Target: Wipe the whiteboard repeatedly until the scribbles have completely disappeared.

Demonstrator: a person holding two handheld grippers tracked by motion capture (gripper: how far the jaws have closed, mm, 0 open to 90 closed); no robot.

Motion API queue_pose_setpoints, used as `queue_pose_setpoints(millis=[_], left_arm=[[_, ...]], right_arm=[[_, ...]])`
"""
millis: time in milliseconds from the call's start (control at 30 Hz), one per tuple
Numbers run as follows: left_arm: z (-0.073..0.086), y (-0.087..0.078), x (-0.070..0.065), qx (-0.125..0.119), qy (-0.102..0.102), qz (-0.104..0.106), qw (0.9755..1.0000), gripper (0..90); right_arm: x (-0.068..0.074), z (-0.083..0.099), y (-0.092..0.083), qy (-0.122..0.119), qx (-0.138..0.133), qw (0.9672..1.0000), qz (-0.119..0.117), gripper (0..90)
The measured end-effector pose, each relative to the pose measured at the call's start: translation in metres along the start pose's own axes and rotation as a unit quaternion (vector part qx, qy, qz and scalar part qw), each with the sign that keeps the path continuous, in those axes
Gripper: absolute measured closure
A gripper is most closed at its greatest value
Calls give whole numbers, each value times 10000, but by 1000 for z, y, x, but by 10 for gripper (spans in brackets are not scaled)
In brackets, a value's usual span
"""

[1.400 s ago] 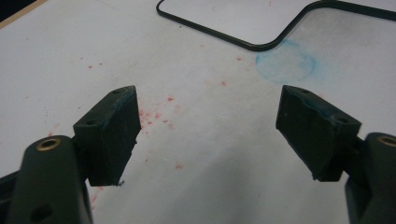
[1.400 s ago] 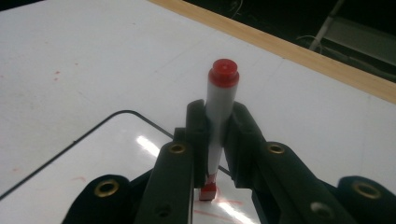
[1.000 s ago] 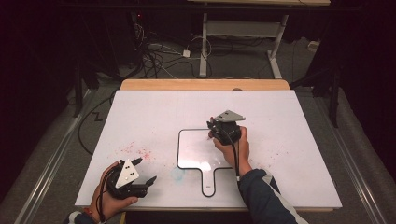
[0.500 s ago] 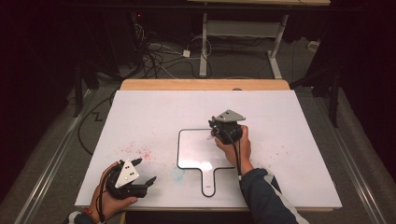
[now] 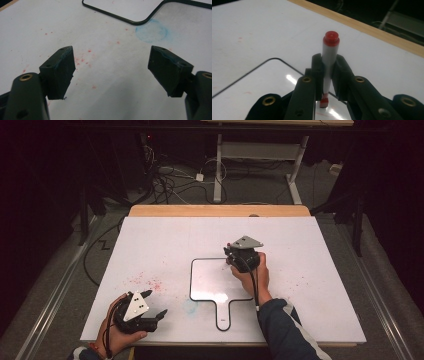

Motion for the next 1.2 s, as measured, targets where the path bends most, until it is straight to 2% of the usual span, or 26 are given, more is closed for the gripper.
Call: queue_pose_setpoints(millis=[33,100,167,300,467,567,633,733,800,867,900,967,1000,1100,1200], left_arm=[[0,0,-1,28,-52,30,10000,207],[0,0,-1,19,-50,31,10000,207],[0,0,-1,25,-54,34,10000,206],[0,0,-1,-1,-1,5,10000,206],[1,-1,-1,18,-71,38,10000,207],[0,0,0,-3,0,18,10000,207],[0,0,-2,19,-51,54,10000,207],[0,0,-2,27,-48,56,10000,206],[0,0,-2,37,-47,55,10000,207],[0,0,-2,42,-43,50,10000,206],[0,0,-1,11,-2,30,10000,207],[0,0,-2,37,-49,52,10000,207],[0,0,-2,38,-47,51,10000,207],[-1,1,-2,20,28,34,10000,206],[-1,1,-2,42,-25,67,10000,207]], right_arm=[[4,-1,0,7,-8,10000,-80,816],[10,-2,1,-150,-13,9998,-162,816],[11,-3,2,-201,8,9997,-110,816],[1,-3,3,-266,116,9991,323,817],[-10,-1,0,-184,214,9980,571,817],[-8,0,-1,-119,177,9988,447,816],[-5,0,-2,11,98,9998,187,816],[3,0,-4,-58,73,10000,15,816],[4,1,-6,-182,110,9998,60,817],[2,2,-8,-248,171,9993,211,817],[0,2,-9,-188,167,9995,195,817],[0,4,-10,-15,119,9999,59,817],[2,4,-11,-4,80,10000,-15,817],[13,4,-12,-37,20,9997,-250,816],[22,3,-12,-207,-2,9994,-270,817]])
Point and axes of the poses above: each handheld gripper's, and its own axes: y roughly forward along the jaws, z roughly out of its underside, x roughly to its left, the point moved 1 cm from there along y, roughly forward along the jaws, and after that the axes turned 3 degrees about -y, right-handed, at the moved point
